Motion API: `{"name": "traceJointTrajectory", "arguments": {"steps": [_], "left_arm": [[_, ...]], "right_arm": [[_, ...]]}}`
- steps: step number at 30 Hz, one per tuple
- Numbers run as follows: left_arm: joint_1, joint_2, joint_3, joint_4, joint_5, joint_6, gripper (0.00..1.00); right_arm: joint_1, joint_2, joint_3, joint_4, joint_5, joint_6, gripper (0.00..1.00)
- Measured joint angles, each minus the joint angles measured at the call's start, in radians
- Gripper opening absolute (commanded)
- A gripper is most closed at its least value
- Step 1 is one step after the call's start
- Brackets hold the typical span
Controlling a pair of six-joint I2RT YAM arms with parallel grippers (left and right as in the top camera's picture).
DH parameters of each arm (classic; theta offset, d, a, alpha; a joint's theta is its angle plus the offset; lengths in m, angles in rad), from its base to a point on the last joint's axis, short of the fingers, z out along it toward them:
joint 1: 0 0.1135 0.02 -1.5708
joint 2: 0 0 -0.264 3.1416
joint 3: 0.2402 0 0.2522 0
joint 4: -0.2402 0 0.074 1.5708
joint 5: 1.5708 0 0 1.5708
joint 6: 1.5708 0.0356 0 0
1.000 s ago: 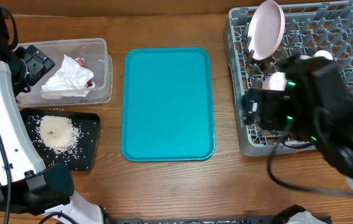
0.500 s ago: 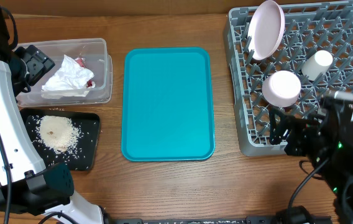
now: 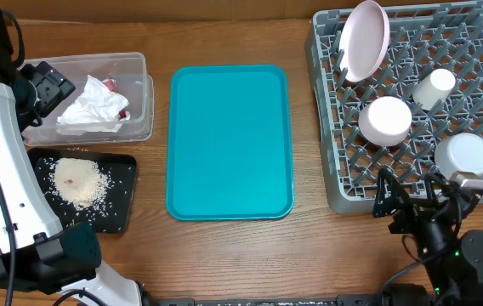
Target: Sort waste into correct bins and load items into the dishwasher
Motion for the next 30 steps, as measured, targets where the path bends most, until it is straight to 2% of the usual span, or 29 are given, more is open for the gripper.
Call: {"name": "traceJointTrajectory", "arguments": {"steps": [15,24,30], "left_arm": [[0.0,0.0,0.0,0.0,0.0,0.0,1.0],[0.0,0.0,0.0,0.0,0.0,0.0,1.0],[0.0,0.0,0.0,0.0,0.0,0.0,1.0]], "right_arm": [[0.006,-0.171,-0.325,0.495,-0.019,-0.008,1.0],[0.026,-0.245,-0.431,0.644,-0.014,-0.008,1.0],[0.035,-0.256,-0.461,0.669,0.005,-0.008,1.0]]}}
